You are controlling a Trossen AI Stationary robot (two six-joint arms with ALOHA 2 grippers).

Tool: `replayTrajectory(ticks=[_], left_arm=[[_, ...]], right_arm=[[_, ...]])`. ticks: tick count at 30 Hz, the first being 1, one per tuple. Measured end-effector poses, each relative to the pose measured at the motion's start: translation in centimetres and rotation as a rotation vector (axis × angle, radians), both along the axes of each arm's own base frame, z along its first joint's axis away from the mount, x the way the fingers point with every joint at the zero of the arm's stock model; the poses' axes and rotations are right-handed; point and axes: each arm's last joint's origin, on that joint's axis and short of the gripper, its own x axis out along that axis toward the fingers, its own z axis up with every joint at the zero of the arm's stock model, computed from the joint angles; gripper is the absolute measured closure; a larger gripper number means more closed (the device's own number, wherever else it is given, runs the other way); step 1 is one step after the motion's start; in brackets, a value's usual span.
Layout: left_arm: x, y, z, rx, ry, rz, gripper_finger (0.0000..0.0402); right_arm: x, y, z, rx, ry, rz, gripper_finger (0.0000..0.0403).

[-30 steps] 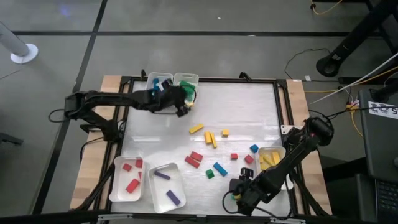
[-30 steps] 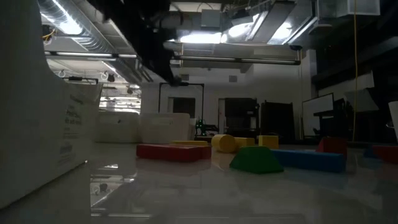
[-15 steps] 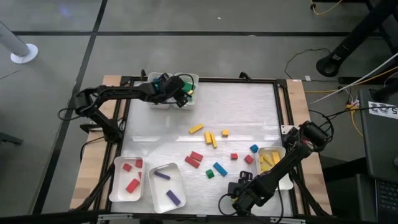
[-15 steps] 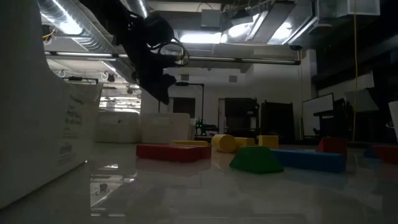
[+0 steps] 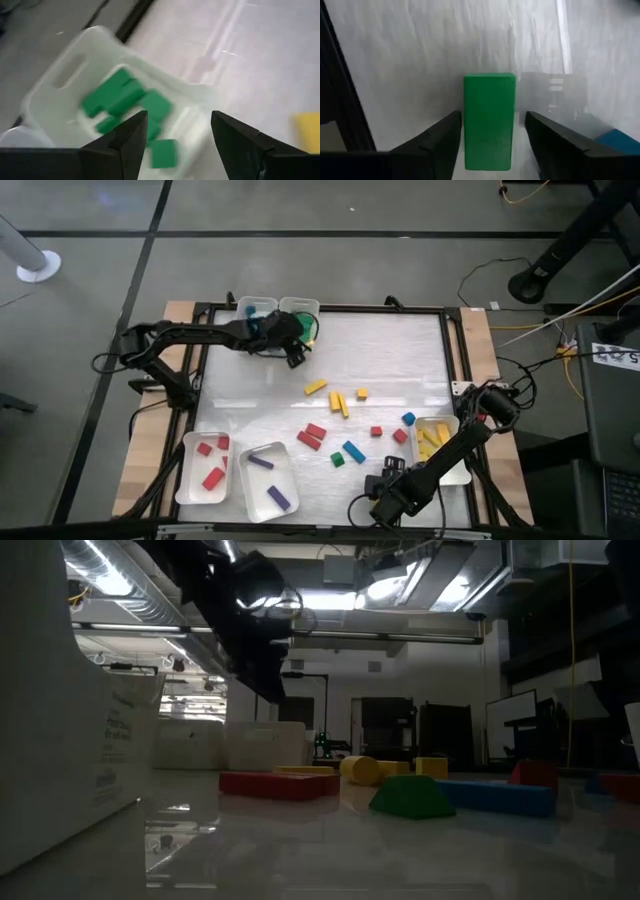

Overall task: Sort blocks
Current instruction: Put the green block into the top right white bin

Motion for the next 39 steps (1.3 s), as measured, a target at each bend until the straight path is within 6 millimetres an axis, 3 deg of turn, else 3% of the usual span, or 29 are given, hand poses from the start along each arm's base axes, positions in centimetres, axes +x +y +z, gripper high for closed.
replayTrajectory(ticks=[7,15,22,29,34,39], left_arm=[[-0.7,-5.5,1.1,-0.188,0.044,-0.202,0.0194],[-2.8,-12.2,2.2,-0.361,0.149,-0.381,0.0194],[-4.6,-15.7,3.3,-0.418,0.150,-0.411,0.0194],[-5.8,-18.1,3.3,-0.447,0.201,-0.445,0.0194],[-6.3,-19.3,3.3,-0.445,0.224,-0.483,0.0194],[-6.6,-20.1,3.2,-0.442,0.240,-0.514,0.0194]], right_arm=[[0.3,-0.5,-0.1,-0.050,-0.027,-0.006,0.0277],[2.7,-2.5,0.7,-0.095,-0.035,0.110,0.0280],[7.1,-6.4,3.8,-0.183,-0.101,0.242,0.0263],[11.2,-11.1,7.4,-0.240,-0.181,0.390,0.0275],[12.7,-14.7,9.4,-0.262,-0.181,0.360,0.0264],[14.7,-19.3,10.6,-0.417,-0.240,0.407,0.0266]])
